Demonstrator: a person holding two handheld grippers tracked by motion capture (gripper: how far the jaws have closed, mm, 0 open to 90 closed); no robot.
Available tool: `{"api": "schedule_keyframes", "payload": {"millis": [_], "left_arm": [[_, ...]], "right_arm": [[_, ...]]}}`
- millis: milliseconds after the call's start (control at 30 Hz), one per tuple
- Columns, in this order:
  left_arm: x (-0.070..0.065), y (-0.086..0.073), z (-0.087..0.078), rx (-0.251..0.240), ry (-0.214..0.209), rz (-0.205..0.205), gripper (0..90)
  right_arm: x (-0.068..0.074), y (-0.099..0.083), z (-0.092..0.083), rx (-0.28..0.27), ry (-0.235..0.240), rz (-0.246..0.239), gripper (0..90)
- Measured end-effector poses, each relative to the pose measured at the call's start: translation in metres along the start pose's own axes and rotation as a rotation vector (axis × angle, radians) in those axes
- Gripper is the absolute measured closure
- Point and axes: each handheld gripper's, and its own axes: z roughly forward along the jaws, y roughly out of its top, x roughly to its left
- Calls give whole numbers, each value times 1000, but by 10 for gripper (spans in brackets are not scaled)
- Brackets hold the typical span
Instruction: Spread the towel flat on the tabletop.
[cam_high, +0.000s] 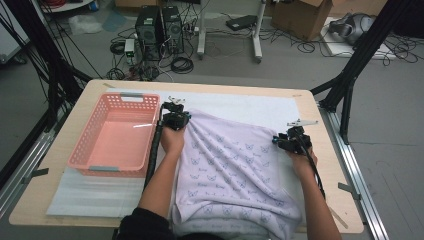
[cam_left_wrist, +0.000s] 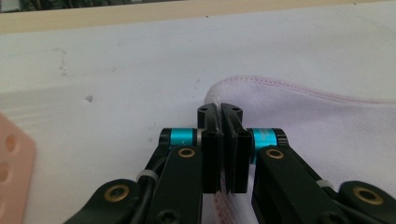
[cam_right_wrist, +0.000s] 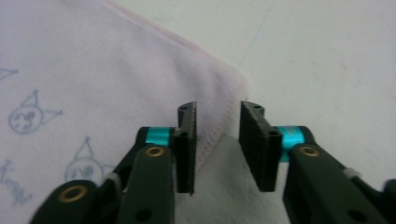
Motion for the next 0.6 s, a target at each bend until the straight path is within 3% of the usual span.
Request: {"api": "schedule_keyframes", "payload": {"millis": [67, 133, 167, 233, 300, 333, 400, 500, 600], "left_arm": [[0, 5, 1, -7, -15, -4, 863], [0, 10, 2, -21, -12, -4, 863], [1, 13, 3, -15, -10, -2, 863], [4, 15, 6, -4, -12, -14, 863], [7, 17, 10, 14, -11, -26, 863], [8, 18, 11, 14, -12, -29, 863], [11, 18, 12, -3, -12, -54, 863], [15, 22, 13, -15, -39, -98, 864], [14, 25, 10, -64, -45, -109, 863]], "right_arm": [[2, 7, 5, 8, 37, -2, 661], [2, 12, 10, -2, 75, 28, 557], [4, 15, 13, 8, 85, 38, 546], [9, 18, 18, 15, 55, -17, 598], [13, 21, 20, 23, 7, -83, 804], [12, 23, 21, 30, -11, -112, 854], [9, 27, 23, 39, -15, -105, 867], [2, 34, 30, 30, -64, -101, 871], [-6, 43, 31, -24, -98, -87, 871]]}}
